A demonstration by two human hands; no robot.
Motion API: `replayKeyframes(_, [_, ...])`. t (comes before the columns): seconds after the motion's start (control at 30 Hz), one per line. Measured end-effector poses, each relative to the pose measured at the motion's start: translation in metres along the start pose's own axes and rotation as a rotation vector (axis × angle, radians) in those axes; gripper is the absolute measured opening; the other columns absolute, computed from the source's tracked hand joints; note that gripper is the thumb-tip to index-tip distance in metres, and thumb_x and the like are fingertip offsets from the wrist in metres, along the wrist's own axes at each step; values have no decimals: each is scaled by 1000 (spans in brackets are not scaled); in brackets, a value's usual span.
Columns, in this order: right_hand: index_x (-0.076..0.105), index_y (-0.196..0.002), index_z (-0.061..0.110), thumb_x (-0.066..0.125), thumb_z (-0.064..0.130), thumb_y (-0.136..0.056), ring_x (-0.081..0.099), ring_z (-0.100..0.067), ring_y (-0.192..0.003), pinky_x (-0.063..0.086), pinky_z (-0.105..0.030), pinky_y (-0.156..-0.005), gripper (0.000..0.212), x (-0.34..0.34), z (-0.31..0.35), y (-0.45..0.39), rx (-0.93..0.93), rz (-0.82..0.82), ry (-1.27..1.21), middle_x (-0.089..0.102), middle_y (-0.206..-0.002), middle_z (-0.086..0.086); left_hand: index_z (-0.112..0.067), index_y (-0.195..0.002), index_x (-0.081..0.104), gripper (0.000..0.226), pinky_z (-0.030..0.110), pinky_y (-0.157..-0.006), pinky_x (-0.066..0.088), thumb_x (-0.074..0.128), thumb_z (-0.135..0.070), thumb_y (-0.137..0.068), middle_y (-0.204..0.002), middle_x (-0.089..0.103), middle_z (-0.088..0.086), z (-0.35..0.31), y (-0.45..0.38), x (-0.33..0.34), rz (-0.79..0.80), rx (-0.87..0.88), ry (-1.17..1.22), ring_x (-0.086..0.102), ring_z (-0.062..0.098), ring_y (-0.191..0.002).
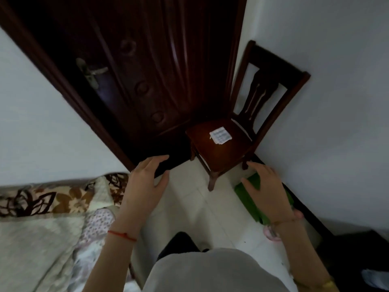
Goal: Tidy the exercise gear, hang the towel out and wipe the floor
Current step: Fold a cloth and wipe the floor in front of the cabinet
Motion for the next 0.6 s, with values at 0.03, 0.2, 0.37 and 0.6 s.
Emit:
replayKeyframes(0.03, [52,-132,17,64,30,-88,48,-23,-120,39,-36,-103,47,1,-1,-15,10,-2,4,57,-128,-1,-16,-126,63,37,37,-86,53,68,-12,-89,-118,65,4,3,-19,6,8,14,6,63,24,-100])
replayKeyframes(0.2, [51,-134,16,62,30,-90,44,-23,-121,34,-28,-101,47,15,-8,-90,88,-33,42,57,-126,-2,-15,-125,63,36,32,-98,47,67,-12,-89,-121,65,1,23,-119,39,68,98,47,60,18,-112])
replayKeyframes(0.37, [51,-134,16,61,30,-90,45,-24,-121,35,-28,-100,48,37,-20,-169,202,-90,38,57,-128,-4,-14,-129,61,37,25,-101,41,65,-12,-92,-126,63,1,46,-229,75,184,172,70,57,14,-117])
replayKeyframes(0.6, [52,-131,17,62,31,-90,43,-22,-126,29,-25,-103,44,73,-37,-266,430,-202,11,56,-129,-2,-18,-133,57,39,35,-104,46,61,-17,-94,-128,61,-1,67,-382,113,319,311,73,54,11,-118])
Point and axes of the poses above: each hand's wrist, its own y-axis away from the middle knuckle, its own x-axis out of the palm, z = x × y, the point moved 10 cm from there along -y, towards the middle knuckle
